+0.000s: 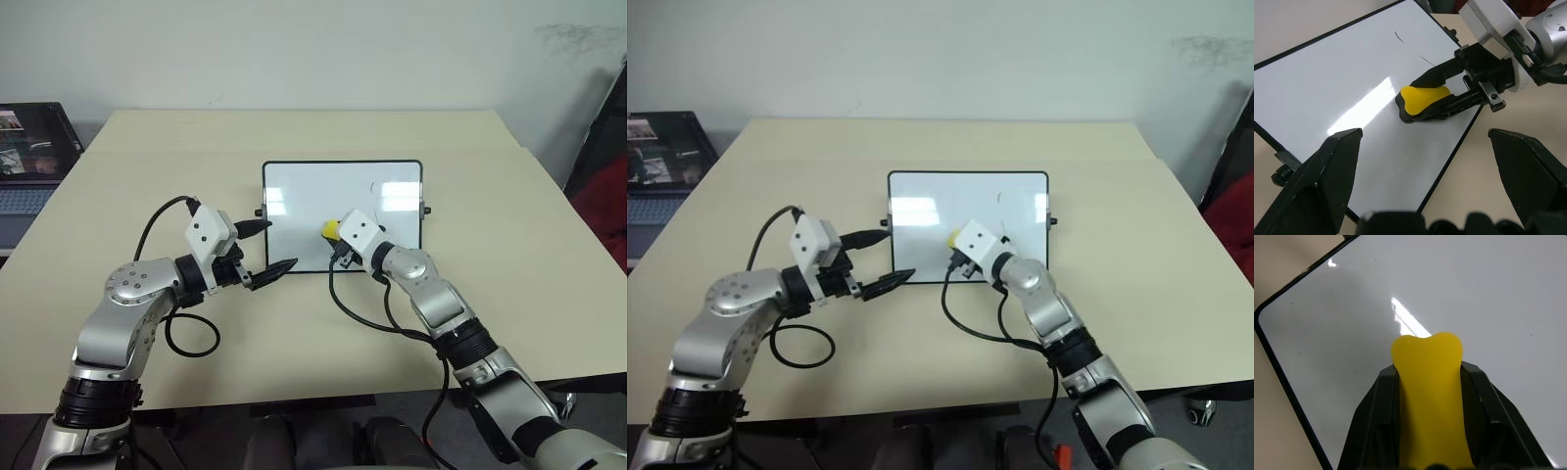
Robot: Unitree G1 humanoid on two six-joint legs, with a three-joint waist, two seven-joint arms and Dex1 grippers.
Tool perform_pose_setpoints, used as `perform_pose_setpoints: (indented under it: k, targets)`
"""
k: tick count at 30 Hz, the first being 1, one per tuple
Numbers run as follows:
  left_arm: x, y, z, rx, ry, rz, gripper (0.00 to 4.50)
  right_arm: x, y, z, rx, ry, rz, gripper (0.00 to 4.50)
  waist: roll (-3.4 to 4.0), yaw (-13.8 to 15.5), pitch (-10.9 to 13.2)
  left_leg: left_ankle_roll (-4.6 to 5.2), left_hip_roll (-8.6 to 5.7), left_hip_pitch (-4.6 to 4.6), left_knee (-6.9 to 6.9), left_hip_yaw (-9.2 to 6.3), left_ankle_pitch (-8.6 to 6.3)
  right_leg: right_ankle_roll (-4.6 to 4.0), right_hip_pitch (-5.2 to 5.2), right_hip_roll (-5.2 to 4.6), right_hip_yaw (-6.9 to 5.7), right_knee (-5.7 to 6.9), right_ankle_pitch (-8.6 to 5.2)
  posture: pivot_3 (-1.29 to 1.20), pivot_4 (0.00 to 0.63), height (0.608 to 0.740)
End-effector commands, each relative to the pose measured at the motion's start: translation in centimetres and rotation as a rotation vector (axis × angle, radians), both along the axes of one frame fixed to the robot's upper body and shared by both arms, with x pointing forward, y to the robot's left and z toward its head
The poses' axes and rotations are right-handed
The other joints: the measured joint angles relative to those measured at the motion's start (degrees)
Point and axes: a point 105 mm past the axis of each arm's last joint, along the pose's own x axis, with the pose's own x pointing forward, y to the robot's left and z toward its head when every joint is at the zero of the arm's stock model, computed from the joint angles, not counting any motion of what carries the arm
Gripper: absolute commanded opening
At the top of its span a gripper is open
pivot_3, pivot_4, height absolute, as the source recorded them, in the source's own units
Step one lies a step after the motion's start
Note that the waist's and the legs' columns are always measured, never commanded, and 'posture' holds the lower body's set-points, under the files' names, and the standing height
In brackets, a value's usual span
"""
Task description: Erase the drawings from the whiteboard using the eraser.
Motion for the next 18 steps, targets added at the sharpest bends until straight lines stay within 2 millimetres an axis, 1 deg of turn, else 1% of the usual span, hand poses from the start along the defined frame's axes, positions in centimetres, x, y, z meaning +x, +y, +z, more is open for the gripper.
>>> perform_pose_setpoints:
  k: [1,2,4,6,9,11,13,16,17,18]
  targets:
    - [0.4,1.2,0.7,0.000,-0.055,0.058,4.50,0.0,-1.0,4.6,0.076,-0.073,-0.035,1.28,0.09,0.05,0.06,0.00,-0.01,-0.14,-0.02,0.02,0.00,0.00,0.01,-0.01,0.00,0.01,0.01,0.00,0.150,0.740]
    - [0.6,1.5,0.7,-0.004,-0.056,0.072,4.50,0.1,-1.1,5.9,0.099,-0.099,-0.042,1.28,0.11,0.13,0.08,0.00,-0.01,-0.41,-0.03,0.00,0.00,-0.01,-0.11,-0.01,-0.01,0.01,0.02,0.00,0.150,0.740]
    - [0.8,2.0,0.4,-0.006,-0.054,0.092,4.50,0.3,-1.6,7.6,0.114,-0.140,-0.061,1.28,0.11,0.41,0.08,-0.02,-0.11,-1.34,0.00,0.00,0.02,-0.16,-0.98,0.03,-0.05,0.11,0.18,0.00,0.150,0.740]
    - [0.7,2.2,0.1,0.004,-0.046,0.092,4.50,0.9,-2.0,8.7,0.117,-0.168,-0.084,1.28,0.12,0.46,0.08,-0.04,-0.18,-1.89,0.08,0.02,0.02,-0.16,-1.53,0.06,-0.09,0.09,0.19,0.00,0.150,0.740]
    - [0.6,2.2,-0.2,0.018,-0.037,0.084,4.50,1.9,-2.3,9.0,0.111,-0.181,-0.107,1.28,0.11,0.50,0.08,-0.16,-0.18,-2.00,-0.09,0.11,-0.05,-0.12,-1.69,0.06,-0.03,-0.12,0.16,0.00,0.150,0.740]
    - [0.6,2.2,-0.3,0.022,-0.036,0.079,4.50,2.6,-2.2,8.7,0.107,-0.181,-0.119,1.28,0.11,0.53,0.08,-0.18,-0.18,-1.99,-0.33,0.14,-0.06,-0.13,-1.67,0.07,-0.03,-0.40,0.15,0.00,0.150,0.740]
    - [0.6,2.1,-0.4,0.025,-0.037,0.074,4.50,3.1,-2.0,7.8,0.097,-0.173,-0.127,1.28,0.11,0.43,0.08,-0.17,-0.18,-1.99,-0.38,0.21,-0.07,-0.13,-1.67,0.06,0.01,-0.48,0.15,0.00,0.150,0.740]
    - [0.5,1.9,-0.3,0.026,-0.039,0.069,4.50,3.2,-1.6,5.7,0.075,-0.139,-0.116,1.28,0.11,0.02,0.07,-0.15,-0.18,-1.90,-0.36,0.29,-0.07,-0.13,-1.62,0.06,0.06,-0.43,0.16,0.00,0.150,0.740]
    - [0.4,1.9,-0.3,0.025,-0.039,0.069,4.50,3.0,-1.5,4.3,0.059,-0.107,-0.105,1.28,0.11,-0.04,0.07,-0.15,-0.18,-1.85,-0.34,0.29,-0.07,-0.13,-1.58,0.06,0.06,-0.37,0.16,0.00,0.150,0.740]
    - [0.4,1.9,-0.3,0.025,-0.040,0.070,4.50,2.8,-1.5,3.3,0.049,-0.086,-0.097,1.28,0.08,-0.04,0.05,-0.14,-0.18,-1.81,-0.35,0.28,-0.07,-0.14,-1.57,0.05,0.06,-0.29,0.16,0.00,0.150,0.740]
